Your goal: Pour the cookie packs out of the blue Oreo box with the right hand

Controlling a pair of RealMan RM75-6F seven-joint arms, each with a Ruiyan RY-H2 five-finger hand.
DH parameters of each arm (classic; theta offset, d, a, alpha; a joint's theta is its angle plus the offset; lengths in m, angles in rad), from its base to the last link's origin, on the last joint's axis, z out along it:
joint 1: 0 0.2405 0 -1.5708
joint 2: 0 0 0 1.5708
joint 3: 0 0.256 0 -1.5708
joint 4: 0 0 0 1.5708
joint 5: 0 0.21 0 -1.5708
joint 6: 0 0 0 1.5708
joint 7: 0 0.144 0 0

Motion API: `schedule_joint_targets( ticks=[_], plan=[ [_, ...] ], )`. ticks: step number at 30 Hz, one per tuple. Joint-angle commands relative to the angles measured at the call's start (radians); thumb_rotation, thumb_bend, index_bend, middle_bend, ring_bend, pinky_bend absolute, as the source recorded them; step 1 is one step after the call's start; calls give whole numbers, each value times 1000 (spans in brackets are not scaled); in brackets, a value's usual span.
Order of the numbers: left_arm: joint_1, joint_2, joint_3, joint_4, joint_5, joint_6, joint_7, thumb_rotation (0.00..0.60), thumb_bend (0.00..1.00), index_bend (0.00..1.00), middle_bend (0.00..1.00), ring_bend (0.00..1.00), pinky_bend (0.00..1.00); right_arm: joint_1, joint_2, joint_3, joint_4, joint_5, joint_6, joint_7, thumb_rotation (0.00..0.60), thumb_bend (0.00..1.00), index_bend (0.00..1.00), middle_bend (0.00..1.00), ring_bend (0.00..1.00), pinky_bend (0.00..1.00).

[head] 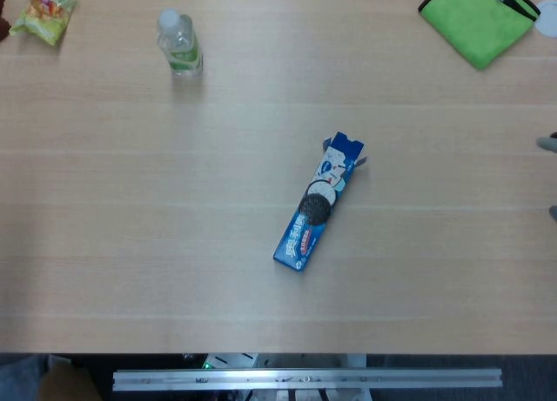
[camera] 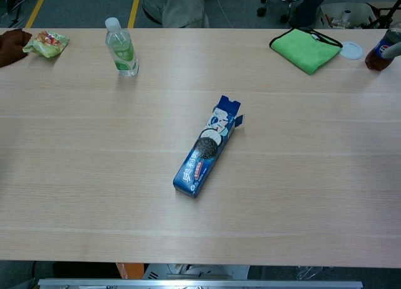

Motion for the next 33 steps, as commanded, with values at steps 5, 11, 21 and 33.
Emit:
schedule_joint_targets(
  ticks=[5,11,21,33],
  plan=[
    [9,12,-4,-15,2,21,4,600,261,265,244,186,253,194,-65,63,-51,40,-243,-85,600,194,230,253,176,297],
    [19,27,-1,-26,3,33,6,600,261,265,244,186,253,326,-165,96,-42,108,-410,-198,600,193,230,253,176,297],
    [34,38,4,-39,3,46,4,600,261,265,243,186,248,501,-381,105,46,227,-585,-399,600,136,230,246,177,241],
    [41,49,3,-37,-2,48,-13,600,261,265,243,186,246,628,-617,53,214,375,-630,-672,600,120,230,243,169,200]
  ],
)
